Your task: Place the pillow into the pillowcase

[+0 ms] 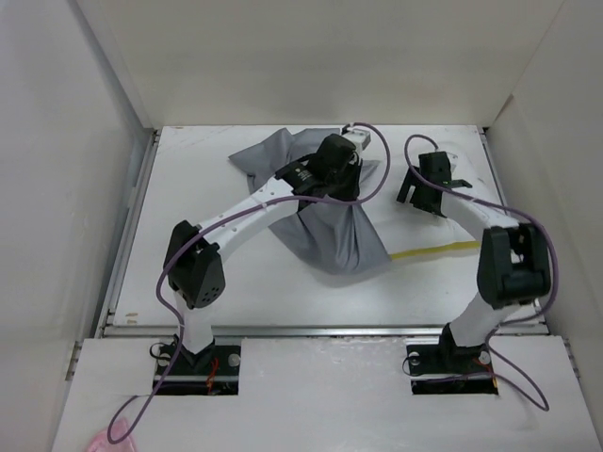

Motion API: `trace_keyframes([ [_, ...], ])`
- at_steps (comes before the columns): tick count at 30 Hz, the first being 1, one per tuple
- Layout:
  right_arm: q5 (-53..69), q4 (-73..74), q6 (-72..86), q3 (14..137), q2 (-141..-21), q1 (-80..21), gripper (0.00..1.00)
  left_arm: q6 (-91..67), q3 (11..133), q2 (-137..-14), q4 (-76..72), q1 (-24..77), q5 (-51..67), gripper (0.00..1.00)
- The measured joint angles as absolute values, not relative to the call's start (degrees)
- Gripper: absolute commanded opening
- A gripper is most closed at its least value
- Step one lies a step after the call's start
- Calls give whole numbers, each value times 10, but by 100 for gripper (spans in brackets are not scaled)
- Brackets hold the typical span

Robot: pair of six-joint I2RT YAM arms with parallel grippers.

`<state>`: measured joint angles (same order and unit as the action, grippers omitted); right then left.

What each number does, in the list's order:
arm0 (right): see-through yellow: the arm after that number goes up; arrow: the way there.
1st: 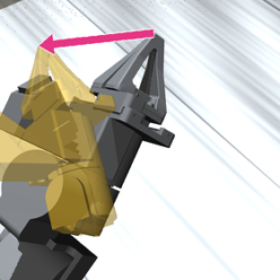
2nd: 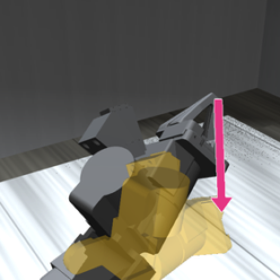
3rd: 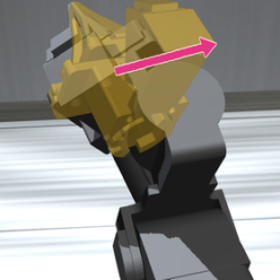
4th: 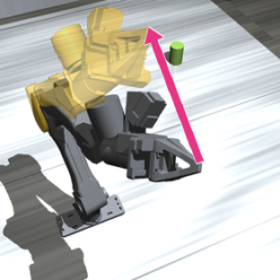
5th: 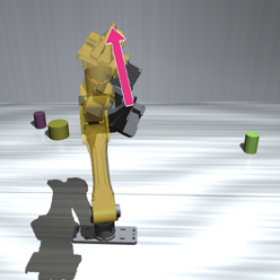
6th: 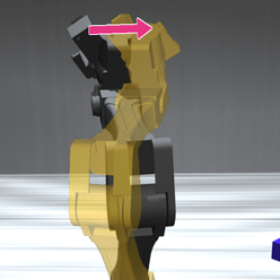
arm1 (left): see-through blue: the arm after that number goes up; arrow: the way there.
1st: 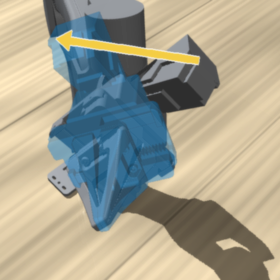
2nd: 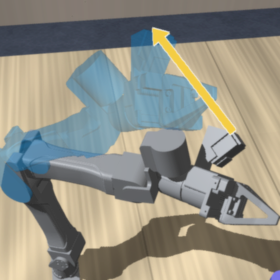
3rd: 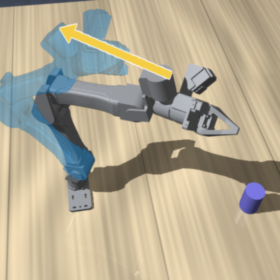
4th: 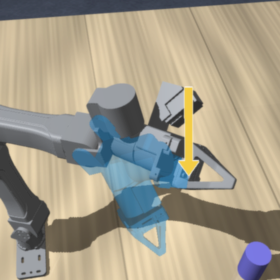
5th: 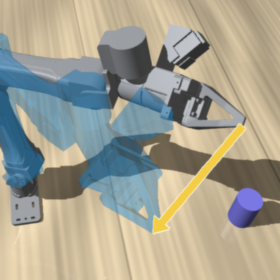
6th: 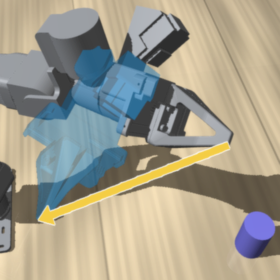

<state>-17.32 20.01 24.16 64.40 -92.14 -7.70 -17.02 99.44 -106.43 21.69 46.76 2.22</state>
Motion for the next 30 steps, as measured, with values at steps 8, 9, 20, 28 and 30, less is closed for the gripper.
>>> trace_keyframes([
  [8,-76,188,211,695,-1019,-67,0,-159,1070,-1084,239,469,19,0],
  [9,-45,166,204,681,-1012,-64,0,-155,1086,-1091,246,469,16,0],
  [20,247,-285,392,411,-868,-97,0,-143,1195,-1147,284,460,-4,0],
  [28,180,-562,535,348,-867,-186,0,-190,1133,-1132,270,472,-10,0],
  [30,140,-583,549,322,-867,-209,0,-207,1097,-1117,268,495,-33,0],
])
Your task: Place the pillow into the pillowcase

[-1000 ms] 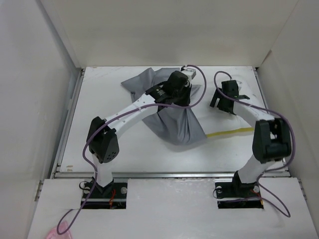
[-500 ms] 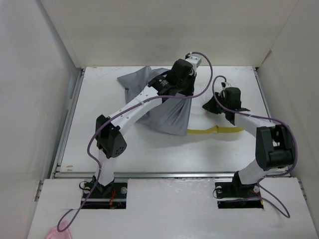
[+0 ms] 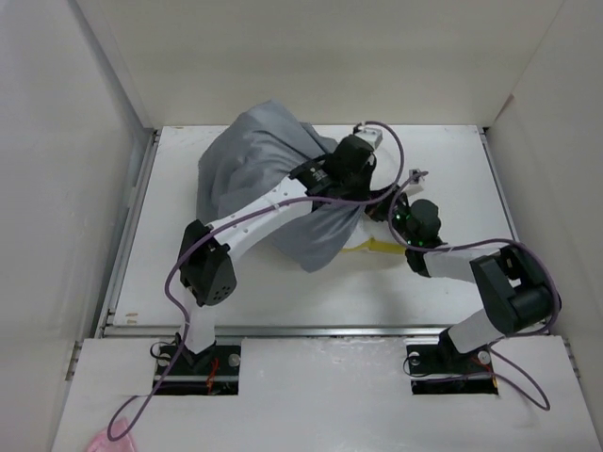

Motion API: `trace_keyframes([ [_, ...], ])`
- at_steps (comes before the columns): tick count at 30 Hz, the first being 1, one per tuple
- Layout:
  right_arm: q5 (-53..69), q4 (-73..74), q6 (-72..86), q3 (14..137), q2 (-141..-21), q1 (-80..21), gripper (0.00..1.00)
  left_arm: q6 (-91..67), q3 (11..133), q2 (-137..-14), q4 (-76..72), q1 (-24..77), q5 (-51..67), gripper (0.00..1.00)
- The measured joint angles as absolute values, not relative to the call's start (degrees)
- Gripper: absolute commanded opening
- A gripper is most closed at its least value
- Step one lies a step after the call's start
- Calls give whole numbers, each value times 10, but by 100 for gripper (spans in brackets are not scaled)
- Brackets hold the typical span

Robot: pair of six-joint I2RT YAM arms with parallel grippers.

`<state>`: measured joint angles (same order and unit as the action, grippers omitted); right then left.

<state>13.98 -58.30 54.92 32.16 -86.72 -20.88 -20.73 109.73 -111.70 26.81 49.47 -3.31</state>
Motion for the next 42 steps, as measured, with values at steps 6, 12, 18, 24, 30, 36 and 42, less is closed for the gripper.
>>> trace_keyframes([
  [6,92,-596,566,269,-875,-225,0,-219,997,-1074,228,541,-18,0],
  [12,78,-574,528,277,-845,-224,0,-216,1017,-1089,242,519,0,0],
  [18,54,-533,496,287,-811,-221,0,-210,1093,-1133,276,496,10,0],
  [24,37,-471,490,287,-785,-225,0,-217,1134,-1166,288,464,23,0],
  [30,22,-410,499,293,-749,-253,0,-217,1214,-1195,312,410,12,0],
  [36,-30,-342,499,340,-731,-294,0,-206,1250,-1195,295,390,32,0],
  [42,-45,-354,521,389,-811,-316,0,-169,1305,-1220,305,416,87,0],
])
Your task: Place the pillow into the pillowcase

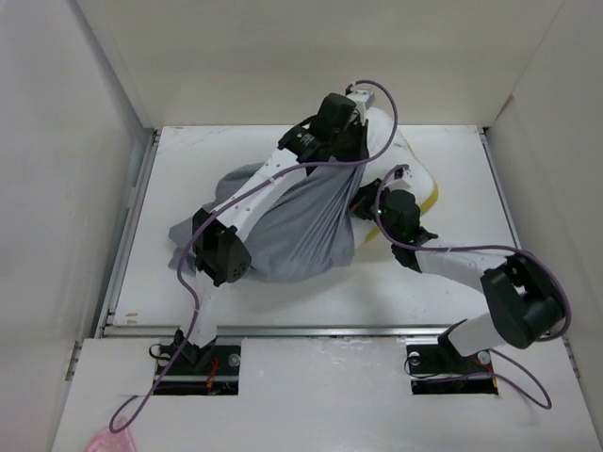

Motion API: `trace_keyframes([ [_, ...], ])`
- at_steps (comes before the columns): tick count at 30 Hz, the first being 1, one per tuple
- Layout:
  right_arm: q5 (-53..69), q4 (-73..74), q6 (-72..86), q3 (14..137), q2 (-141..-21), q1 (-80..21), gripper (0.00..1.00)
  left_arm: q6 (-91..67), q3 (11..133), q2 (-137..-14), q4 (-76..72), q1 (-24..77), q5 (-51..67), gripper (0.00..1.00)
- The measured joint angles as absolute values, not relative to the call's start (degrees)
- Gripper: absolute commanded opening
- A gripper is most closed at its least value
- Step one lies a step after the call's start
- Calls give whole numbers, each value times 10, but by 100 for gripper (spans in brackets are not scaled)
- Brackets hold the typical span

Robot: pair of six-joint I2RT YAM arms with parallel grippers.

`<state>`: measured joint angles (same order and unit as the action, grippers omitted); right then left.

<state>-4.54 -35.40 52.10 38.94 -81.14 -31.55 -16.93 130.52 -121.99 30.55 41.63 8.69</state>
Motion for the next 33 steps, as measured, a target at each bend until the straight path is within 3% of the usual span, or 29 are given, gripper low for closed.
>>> trace_keyframes([
  [3,-38,-390,531,402,-870,-315,0,-151,1303,-1220,312,424,116,0],
  [5,-25,-417,535,403,-904,-316,7,-138,1284,-1216,307,429,129,0],
  [6,-18,-425,536,403,-915,-316,22,-134,1270,-1213,304,433,131,0],
  [8,5,-429,537,403,-926,-317,37,-126,1237,-1208,294,441,126,0],
  [9,18,-427,535,403,-927,-320,51,-124,1221,-1206,291,443,122,0],
  [10,31,-425,534,404,-926,-322,55,-122,1203,-1202,280,444,120,0],
  [11,43,-416,529,405,-923,-326,74,-119,1190,-1199,269,443,123,0],
  [12,55,-392,519,410,-918,-328,85,-119,1171,-1192,252,440,129,0],
  [18,98,-215,472,490,-905,-331,88,-121,1132,-1169,211,404,168,0],
  [19,105,-205,470,497,-905,-331,88,-121,1132,-1169,209,401,173,15],
  [20,109,-196,469,503,-905,-331,90,-117,1132,-1169,209,399,173,38],
  [21,108,-192,467,506,-903,-330,90,-109,1132,-1169,208,396,165,99],
  [33,94,-58,408,609,-902,-327,97,-87,1139,-1142,202,364,118,99],
])
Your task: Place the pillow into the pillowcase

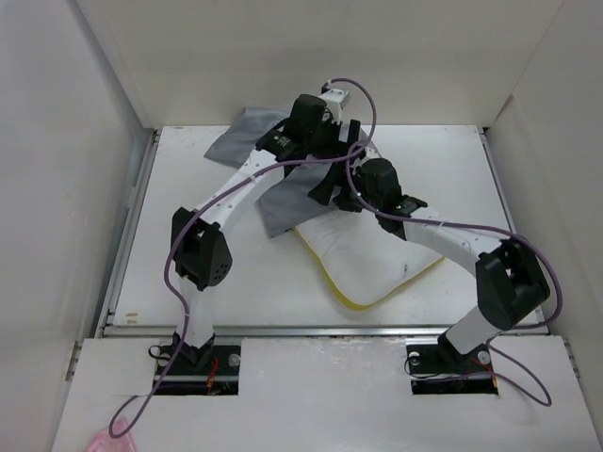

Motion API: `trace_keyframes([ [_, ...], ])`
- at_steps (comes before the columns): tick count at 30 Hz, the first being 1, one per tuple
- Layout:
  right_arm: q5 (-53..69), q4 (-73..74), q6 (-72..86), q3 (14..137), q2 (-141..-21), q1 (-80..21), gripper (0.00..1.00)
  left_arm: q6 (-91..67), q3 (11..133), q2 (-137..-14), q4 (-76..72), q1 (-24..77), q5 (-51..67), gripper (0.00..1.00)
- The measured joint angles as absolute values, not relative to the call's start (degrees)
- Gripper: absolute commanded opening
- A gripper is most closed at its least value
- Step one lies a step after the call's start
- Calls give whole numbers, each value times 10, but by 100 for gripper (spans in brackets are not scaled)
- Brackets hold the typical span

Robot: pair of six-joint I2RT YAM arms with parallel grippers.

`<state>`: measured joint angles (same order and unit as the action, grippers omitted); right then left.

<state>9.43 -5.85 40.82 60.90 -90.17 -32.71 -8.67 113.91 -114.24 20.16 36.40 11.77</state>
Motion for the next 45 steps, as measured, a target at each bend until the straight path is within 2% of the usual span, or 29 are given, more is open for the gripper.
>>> trace_keyframes([
  [9,59,-27,360,622,-876,-329,98,-100,1127,-1102,206,396,-12,99],
  [15,-37,69,324,588,-750,-344,100,-134,993,-979,128,410,-24,99],
  [20,-131,66,303,563,-650,-312,100,-163,877,-854,113,392,-32,99],
  [25,-65,34,205,504,-592,-310,100,-187,823,-820,97,382,-62,99],
  [32,40,38,34,497,-632,-407,100,-257,585,-785,100,348,-79,99],
  [37,12,63,-18,527,-755,-441,100,-299,435,-759,93,306,-80,99],
  [45,-35,90,-32,532,-881,-447,100,-294,407,-832,-28,282,-44,99],
])
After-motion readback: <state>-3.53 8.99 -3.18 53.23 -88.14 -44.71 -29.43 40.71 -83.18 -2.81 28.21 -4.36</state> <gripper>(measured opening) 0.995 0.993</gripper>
